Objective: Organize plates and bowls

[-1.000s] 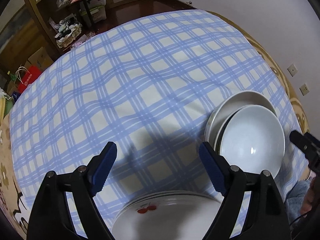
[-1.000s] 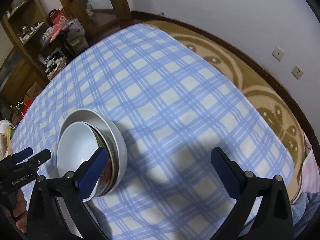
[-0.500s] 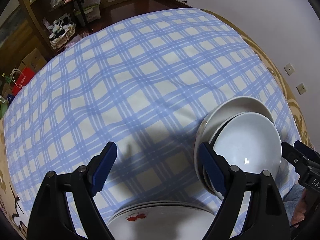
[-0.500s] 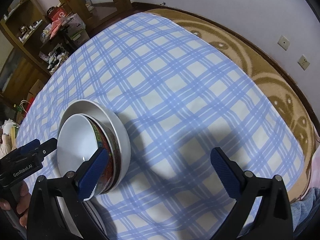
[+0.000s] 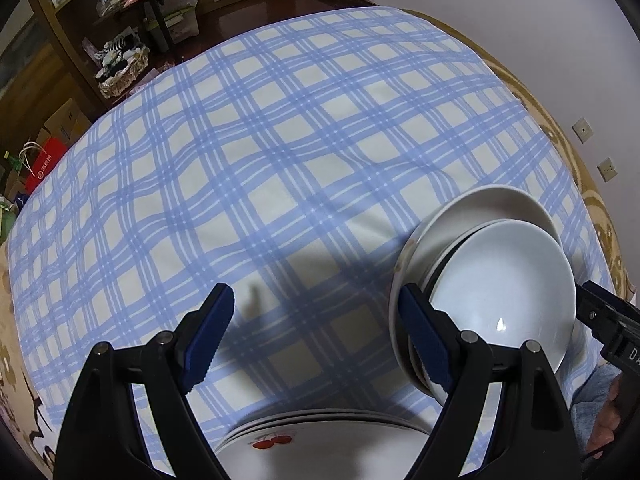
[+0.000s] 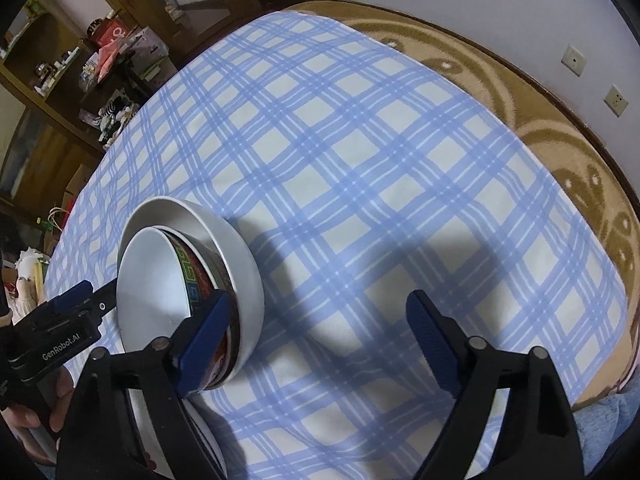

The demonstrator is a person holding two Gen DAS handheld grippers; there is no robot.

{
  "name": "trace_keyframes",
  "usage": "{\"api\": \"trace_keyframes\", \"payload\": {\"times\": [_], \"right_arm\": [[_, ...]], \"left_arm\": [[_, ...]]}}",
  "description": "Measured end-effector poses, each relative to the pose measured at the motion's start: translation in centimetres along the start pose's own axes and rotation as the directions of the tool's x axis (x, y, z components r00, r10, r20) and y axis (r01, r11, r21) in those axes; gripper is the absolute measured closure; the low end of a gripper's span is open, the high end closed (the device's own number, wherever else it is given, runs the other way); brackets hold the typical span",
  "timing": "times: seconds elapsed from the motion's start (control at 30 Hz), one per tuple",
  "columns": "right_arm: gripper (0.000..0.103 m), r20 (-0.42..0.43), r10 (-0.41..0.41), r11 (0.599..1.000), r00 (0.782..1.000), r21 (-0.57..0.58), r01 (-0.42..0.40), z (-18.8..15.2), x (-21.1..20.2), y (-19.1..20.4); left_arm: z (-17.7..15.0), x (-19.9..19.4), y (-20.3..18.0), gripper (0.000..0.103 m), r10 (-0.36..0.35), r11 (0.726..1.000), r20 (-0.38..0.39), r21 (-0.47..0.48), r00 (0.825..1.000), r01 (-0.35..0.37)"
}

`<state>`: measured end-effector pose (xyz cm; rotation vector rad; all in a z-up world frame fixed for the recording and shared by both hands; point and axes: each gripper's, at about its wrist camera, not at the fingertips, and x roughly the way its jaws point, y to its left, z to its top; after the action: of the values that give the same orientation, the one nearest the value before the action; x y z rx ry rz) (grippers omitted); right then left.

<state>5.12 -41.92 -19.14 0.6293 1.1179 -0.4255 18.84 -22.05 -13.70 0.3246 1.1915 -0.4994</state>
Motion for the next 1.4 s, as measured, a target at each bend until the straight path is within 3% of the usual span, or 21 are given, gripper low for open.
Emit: {"api": "trace_keyframes", "payload": {"times": [0.67,0.83,0.9,1.0,1.17,1.23,1.3,1.4], "right_arm": [[0.019,0.006,-0.059,0.996,0.998,-0.072,0.059,0.2,-0.1,2.1],[0.043,-0.001,-0.040,0.993,0.999,-0.109,0.040,0.0,-0.2,3.0],[0.048,-0.001,-0.038,0.993,0.999,-0.115,0.038,-0.1,-0.1,3.2],[0.051,-0.009,-0.021,0.995,1.000,-0.097,0.020,-0.1,-0.1,3.1],[0.068,-0.013,0.034,0.997,0.999,-0.075,-0.034,0.0,0.0,3.2],[0.068,-0.017,0.040,0.997,0.999,-0.057,-0.041,0.0,0.1,3.1],[0.069,-0.017,0.047,0.998,0.999,-0.042,-0.047,-0.1,0.1,3.0],[0.069,-0.013,0.046,0.998,0.999,-0.032,-0.046,-0.2,0.1,3.1]], "left_arm": [[-0.6,0.9,0.3,0.020,0.041,0.999,0.007,-0.032,0.999,-0.041],[-0.8,0.8,0.5,0.020,0.016,0.999,0.014,-0.040,1.000,-0.016],[-0.8,0.8,0.6,0.021,0.008,0.999,0.014,-0.036,1.000,-0.007],[-0.9,0.7,0.5,0.036,-0.032,0.999,0.017,-0.031,0.999,0.032],[-0.8,0.2,-1.7,0.069,-0.009,0.999,0.025,0.053,1.000,0.008],[-0.8,0.1,-2.5,0.084,-0.014,0.997,0.020,0.074,1.000,0.013],[-0.7,0.1,-2.8,0.092,-0.028,0.997,0.014,0.073,0.999,0.027],[-0.7,0.2,-3.0,0.096,-0.035,0.997,0.014,0.062,0.999,0.034]]}}
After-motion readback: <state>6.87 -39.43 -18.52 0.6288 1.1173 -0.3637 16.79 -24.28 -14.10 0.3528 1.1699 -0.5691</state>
